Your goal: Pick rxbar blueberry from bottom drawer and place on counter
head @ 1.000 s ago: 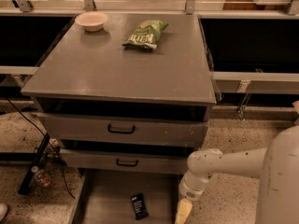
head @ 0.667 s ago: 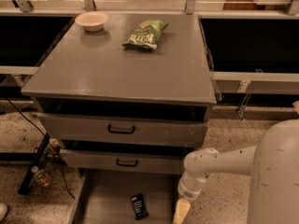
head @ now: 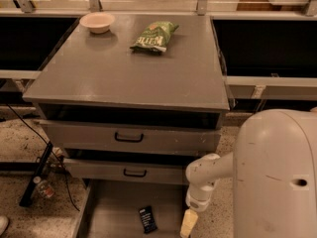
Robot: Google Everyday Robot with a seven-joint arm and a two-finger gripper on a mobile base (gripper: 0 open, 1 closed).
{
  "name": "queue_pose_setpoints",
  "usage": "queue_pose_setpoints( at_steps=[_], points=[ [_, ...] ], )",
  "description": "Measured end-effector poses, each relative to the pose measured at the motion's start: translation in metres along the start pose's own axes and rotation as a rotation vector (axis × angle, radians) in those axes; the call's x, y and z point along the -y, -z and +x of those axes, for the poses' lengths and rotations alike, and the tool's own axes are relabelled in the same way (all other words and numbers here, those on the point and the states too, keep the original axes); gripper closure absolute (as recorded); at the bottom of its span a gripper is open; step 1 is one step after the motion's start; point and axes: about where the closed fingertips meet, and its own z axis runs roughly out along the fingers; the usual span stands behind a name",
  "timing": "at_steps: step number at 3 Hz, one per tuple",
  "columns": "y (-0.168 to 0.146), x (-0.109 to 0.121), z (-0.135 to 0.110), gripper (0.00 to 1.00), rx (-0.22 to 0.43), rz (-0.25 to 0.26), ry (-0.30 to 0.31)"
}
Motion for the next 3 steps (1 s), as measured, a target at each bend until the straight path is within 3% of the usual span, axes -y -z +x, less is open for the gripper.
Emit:
queue_pose_setpoints(
  at_steps=[2, 3],
  points=[
    [0.001, -0.002, 0.004, 0.00, 0.036, 0.007, -0.001],
    [-0.019, -0.017, 0.014, 0.00, 0.099, -0.003, 0.091]
  ],
)
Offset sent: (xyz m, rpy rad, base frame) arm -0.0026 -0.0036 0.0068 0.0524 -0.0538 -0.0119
